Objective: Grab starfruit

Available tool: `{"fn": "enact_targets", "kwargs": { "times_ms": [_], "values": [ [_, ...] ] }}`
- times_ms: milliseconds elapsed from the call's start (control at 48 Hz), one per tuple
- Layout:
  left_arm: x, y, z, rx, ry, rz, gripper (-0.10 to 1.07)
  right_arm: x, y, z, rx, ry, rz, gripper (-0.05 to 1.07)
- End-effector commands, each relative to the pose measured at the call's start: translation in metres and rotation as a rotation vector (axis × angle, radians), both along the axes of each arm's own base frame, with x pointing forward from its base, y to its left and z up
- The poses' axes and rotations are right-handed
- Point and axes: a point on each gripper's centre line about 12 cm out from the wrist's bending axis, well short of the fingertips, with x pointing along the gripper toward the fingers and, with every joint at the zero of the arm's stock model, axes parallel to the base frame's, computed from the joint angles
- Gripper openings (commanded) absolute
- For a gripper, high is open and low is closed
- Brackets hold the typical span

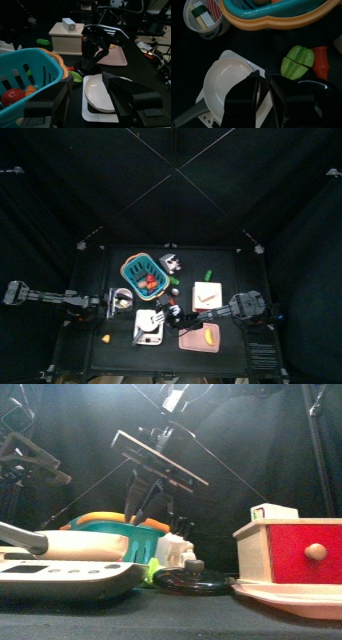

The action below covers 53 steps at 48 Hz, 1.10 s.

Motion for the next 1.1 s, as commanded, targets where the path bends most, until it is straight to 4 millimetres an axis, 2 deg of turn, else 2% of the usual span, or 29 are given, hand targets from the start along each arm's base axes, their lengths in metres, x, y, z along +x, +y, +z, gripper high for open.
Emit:
{"fn": "enact_targets", "kwargs": {
  "times_ms": [0, 146, 250, 417, 542, 812, 1083],
  "values": [
    [0.003, 0.0, 0.006, -0.001, -0.018, -0.001, 0.87, -0.008, -0.016, 0.031, -0.015, -0.054, -0.027, 0.61],
    [0.003, 0.0, 0.006, -0.001, -0.017, -0.001, 0.87, -0.015, -0.035, 0.02, 0.003, -0.024, -0.076, 0.63],
    [0.003, 0.0, 0.006, -0.001, -0.015, -0.002, 0.87, -0.014, -0.043, 0.01, 0.013, 0.0, -0.099, 0.71],
    [0.002, 0.0, 0.004, -0.001, -0.012, -0.001, 0.87, -0.012, -0.044, 0.001, 0.022, 0.016, -0.11, 0.89],
    [0.002, -0.001, 0.004, 0.0, -0.012, -0.003, 0.87, -0.009, -0.043, -0.006, 0.04, 0.026, -0.118, 0.96],
    [0.002, 0.0, 0.004, 0.0, -0.012, -0.001, 0.87, -0.007, -0.039, -0.03, 0.082, 0.073, -0.141, 0.97],
    [0.002, 0.0, 0.005, 0.0, -0.014, -0.001, 0.87, -0.002, -0.039, -0.041, 0.091, 0.091, -0.154, 0.97]
  ]
}}
